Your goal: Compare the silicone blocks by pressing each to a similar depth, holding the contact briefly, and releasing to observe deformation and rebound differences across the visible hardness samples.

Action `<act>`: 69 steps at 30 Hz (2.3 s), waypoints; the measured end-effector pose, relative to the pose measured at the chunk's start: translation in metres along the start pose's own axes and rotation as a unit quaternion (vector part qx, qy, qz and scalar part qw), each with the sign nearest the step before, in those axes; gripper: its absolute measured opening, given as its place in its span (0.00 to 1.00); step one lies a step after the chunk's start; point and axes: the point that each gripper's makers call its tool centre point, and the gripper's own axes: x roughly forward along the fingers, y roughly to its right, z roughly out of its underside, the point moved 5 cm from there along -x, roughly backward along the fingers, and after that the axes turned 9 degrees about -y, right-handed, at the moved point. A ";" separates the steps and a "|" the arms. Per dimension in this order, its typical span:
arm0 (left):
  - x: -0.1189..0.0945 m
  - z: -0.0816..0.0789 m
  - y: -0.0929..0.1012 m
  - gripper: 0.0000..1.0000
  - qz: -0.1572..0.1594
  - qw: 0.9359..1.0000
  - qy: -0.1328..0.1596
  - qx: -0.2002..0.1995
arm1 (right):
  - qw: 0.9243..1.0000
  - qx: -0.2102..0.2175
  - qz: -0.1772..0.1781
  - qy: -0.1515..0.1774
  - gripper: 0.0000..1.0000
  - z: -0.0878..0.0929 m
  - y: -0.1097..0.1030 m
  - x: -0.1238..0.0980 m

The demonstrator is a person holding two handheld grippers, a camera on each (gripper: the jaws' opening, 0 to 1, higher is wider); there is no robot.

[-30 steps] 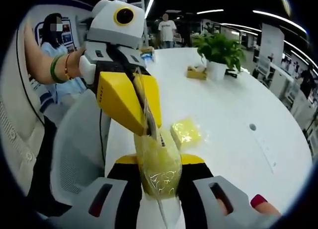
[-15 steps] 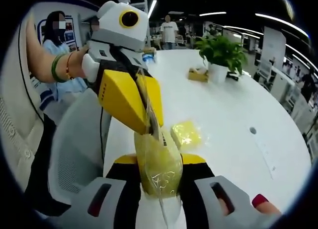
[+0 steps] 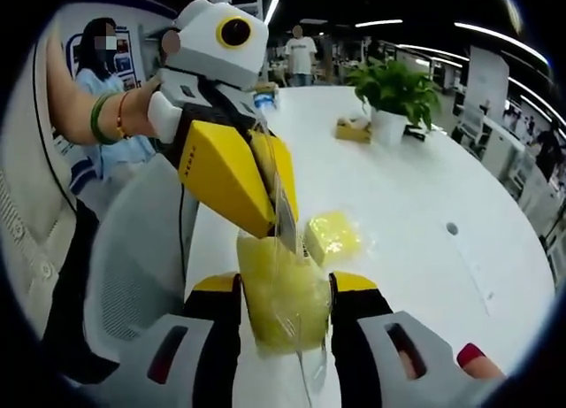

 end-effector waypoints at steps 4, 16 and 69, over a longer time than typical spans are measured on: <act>0.001 0.001 0.000 0.00 0.000 1.000 -0.002 0.000 | 1.000 0.008 0.004 0.004 0.43 0.001 0.001 -0.001; 0.005 0.004 -0.003 0.00 -0.004 1.000 -0.005 -0.008 | 0.998 0.043 0.038 0.034 0.55 0.013 0.001 -0.024; 0.109 0.043 -0.093 0.00 -0.048 0.989 -0.003 -0.137 | 0.893 0.344 0.221 0.188 0.78 0.164 -0.106 -0.130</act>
